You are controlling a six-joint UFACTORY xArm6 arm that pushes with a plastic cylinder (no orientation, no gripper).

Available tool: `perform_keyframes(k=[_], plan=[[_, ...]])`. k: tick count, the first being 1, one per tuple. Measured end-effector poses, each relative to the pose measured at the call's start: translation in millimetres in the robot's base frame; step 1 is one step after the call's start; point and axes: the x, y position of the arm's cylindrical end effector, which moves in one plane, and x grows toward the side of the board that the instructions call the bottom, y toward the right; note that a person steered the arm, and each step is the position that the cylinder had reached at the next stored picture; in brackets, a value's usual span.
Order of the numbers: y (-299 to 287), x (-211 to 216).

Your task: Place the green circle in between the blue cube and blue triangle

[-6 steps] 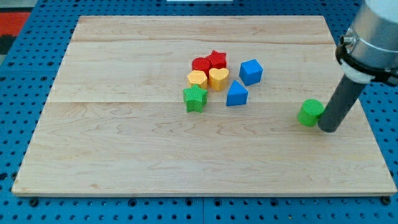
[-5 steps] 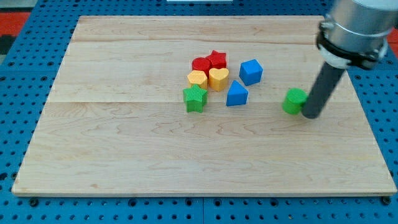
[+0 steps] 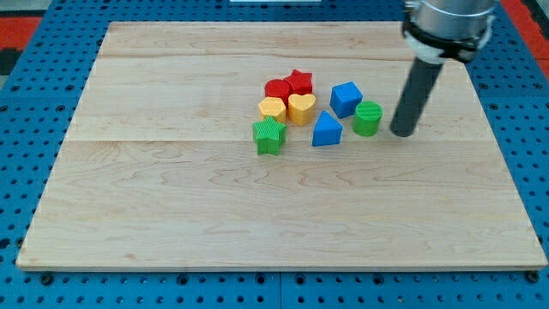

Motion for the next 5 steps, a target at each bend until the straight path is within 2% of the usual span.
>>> perform_keyframes(k=[1,2,4,5], plan=[[-46.5,0.0],[-67.3,-1.8],[-78.2,4.5],[-76.8,22.4]])
